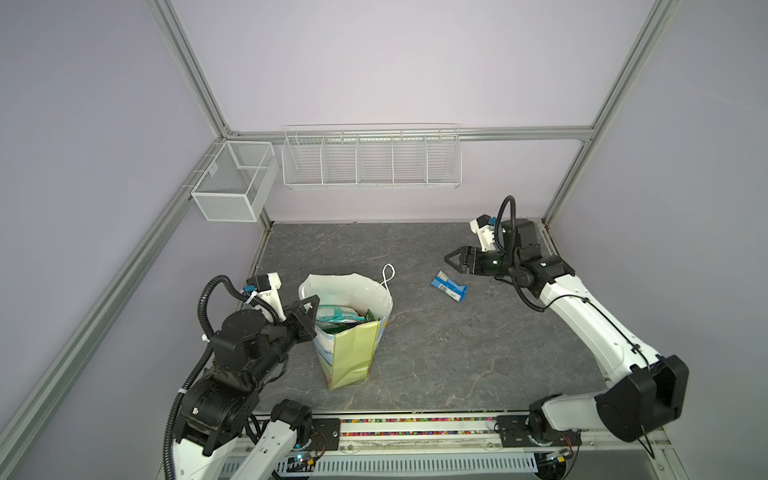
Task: Place the snacks into the paper bag
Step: Pick up the snack from the top-center of the table.
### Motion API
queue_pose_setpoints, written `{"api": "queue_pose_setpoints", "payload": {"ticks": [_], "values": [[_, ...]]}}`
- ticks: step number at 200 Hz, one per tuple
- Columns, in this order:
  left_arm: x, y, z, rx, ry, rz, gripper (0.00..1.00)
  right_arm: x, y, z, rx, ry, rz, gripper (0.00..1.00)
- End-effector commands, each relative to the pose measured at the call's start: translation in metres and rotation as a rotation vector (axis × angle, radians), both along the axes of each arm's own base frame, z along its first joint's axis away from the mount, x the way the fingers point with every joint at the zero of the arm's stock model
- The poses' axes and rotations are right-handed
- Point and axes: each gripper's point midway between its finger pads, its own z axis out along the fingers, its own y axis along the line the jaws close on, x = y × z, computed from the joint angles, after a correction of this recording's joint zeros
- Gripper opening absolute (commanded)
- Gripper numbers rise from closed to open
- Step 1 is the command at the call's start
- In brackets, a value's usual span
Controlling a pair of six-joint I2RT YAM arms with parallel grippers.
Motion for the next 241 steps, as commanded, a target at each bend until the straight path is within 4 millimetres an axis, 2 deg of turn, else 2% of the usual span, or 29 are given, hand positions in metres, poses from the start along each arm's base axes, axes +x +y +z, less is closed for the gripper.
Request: {"api": "queue_pose_setpoints", "payload": {"ticks": [1,62,134,241], "values": [[0.003,-0.002,0.002,-0.006,-0.018,-0.008,0.0,0.01,-0.011,-0.021,-0.028,0.028,-0.04,0.76],[0.002,-0.002,-0.001,0.0,-0.011,-0.007,0.0,0.027,-0.036,-0.074,-0.142,0.112,-0.117,0.78],[0.002,-0.002,-0.006,0.001,-0.001,-0.006,0.0,0.038,-0.049,-0.124,-0.258,0.189,-0.156,0.78],[0.002,-0.002,-0.008,0.003,0.003,-0.005,0.0,0.05,-0.056,-0.174,-0.285,0.273,-0.219,0.81]]}}
